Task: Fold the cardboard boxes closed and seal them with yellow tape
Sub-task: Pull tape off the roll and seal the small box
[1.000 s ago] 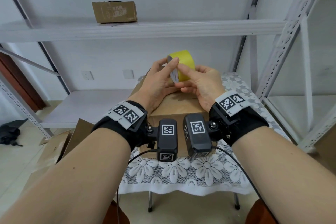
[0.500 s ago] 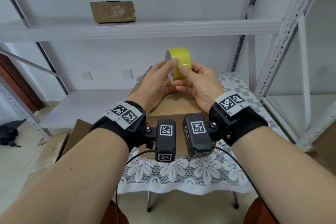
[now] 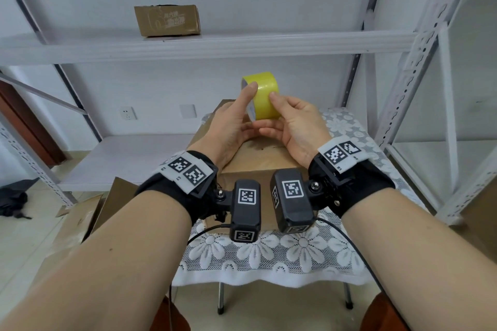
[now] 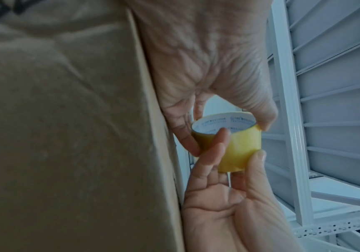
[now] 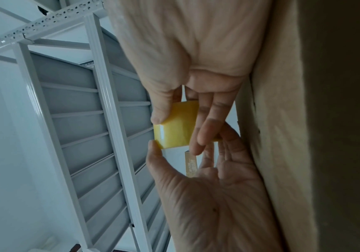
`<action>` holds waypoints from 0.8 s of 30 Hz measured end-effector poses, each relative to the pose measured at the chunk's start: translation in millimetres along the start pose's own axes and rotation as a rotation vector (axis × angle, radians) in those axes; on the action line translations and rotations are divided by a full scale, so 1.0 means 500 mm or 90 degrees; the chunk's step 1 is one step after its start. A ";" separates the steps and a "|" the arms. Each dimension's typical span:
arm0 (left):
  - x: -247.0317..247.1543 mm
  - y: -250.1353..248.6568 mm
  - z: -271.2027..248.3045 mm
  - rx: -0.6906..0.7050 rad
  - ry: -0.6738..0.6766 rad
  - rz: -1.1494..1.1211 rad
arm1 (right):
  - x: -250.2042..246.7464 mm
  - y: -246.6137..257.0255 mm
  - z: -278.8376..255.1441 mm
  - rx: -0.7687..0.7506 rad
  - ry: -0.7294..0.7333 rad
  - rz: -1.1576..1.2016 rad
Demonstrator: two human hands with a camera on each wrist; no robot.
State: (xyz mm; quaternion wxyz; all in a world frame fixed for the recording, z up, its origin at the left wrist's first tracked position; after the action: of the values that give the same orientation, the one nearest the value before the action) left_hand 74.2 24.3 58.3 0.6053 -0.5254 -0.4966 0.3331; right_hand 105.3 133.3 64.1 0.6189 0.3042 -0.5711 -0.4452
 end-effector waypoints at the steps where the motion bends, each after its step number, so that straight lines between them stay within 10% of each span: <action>1: 0.000 0.001 0.000 -0.002 -0.001 -0.003 | -0.001 0.000 0.000 -0.007 0.000 -0.007; 24: -0.005 0.000 0.003 0.003 -0.049 -0.044 | -0.006 -0.003 0.004 0.007 -0.044 -0.041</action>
State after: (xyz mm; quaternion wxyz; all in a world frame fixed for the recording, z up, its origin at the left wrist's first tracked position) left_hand 72.1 22.3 57.4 0.5981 -0.4932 -0.5369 0.3330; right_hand 103.2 135.7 61.6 0.5824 0.3104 -0.5845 -0.4720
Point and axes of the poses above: each hand's wrist, its own z-axis towards the middle knuckle, its own x-axis out of the palm, y = z × x, the point moved 6 cm from there along z, towards the middle knuckle, and after that the axes turned 5 degrees about -x, right-handed, at the moved point
